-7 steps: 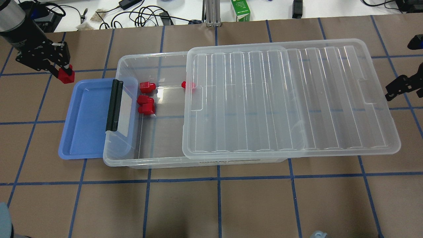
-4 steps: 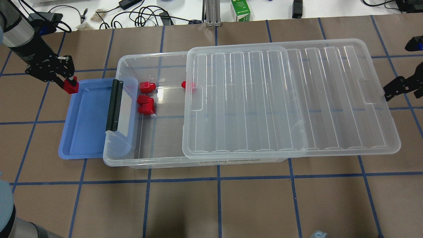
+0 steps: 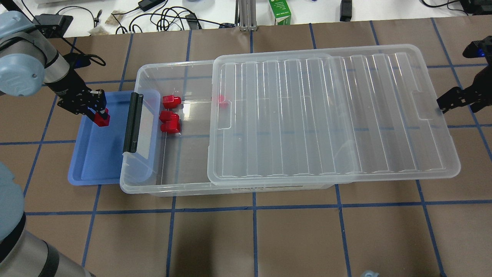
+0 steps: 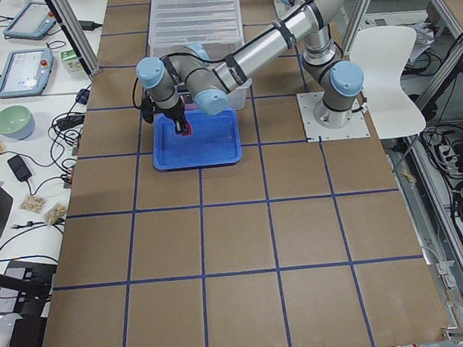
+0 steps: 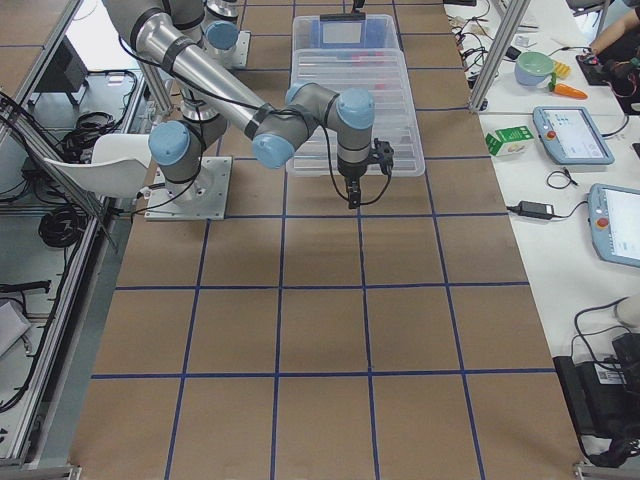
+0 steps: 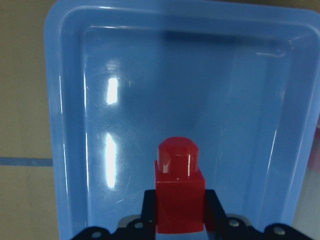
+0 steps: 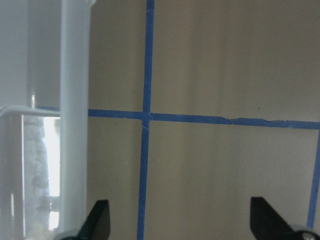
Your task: Place red block in blue tray from box
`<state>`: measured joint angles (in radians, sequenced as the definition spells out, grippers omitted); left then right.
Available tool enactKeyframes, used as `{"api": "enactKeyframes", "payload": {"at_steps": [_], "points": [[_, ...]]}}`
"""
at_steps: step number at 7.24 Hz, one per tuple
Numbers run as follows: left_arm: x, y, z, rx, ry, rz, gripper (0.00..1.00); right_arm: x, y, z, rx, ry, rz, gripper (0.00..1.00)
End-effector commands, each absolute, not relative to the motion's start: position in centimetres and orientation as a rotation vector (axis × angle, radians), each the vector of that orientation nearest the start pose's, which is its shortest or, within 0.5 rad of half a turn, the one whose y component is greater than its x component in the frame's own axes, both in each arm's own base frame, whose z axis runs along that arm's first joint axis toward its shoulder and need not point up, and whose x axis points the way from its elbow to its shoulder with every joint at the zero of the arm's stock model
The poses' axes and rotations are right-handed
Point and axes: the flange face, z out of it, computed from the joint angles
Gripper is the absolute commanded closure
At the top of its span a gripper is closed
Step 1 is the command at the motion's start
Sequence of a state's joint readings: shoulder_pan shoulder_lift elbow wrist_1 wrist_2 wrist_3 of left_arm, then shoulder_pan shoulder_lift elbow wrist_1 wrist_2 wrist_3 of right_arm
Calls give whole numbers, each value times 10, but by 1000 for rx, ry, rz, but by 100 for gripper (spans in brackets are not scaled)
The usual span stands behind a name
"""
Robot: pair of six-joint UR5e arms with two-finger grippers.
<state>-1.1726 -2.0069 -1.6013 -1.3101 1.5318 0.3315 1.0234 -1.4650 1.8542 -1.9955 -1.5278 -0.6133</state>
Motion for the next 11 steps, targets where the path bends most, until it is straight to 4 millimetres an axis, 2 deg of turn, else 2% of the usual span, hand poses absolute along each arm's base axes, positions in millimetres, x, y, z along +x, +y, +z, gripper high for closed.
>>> {"api": "enactKeyframes", "payload": {"at_steps": [1,3,4,5,6,9,10,11], "points": [[109,-613,235,-109,3242,332,100,-118,-516,341,-133,3120,-86,0],[109,-612,227,-107,3245,351,100,-71,-524,343,-164,3118,-91,0],[110,-613,222,-110,3246,363,99,-50,-524,343,-124,3112,-90,0],[110,-614,218,-108,3247,373,78,-31,-526,342,-104,3111,-88,0],[110,-613,215,-108,3248,380,52,-14,-528,343,-78,3110,-93,0],[110,-614,217,-115,3245,374,30,26,-529,339,-44,3106,-74,0],[110,-618,234,-111,3237,328,16,33,-529,338,-49,3107,-73,0],[101,-619,248,-96,3236,291,0,33,-529,339,-47,3105,-75,0]]}}
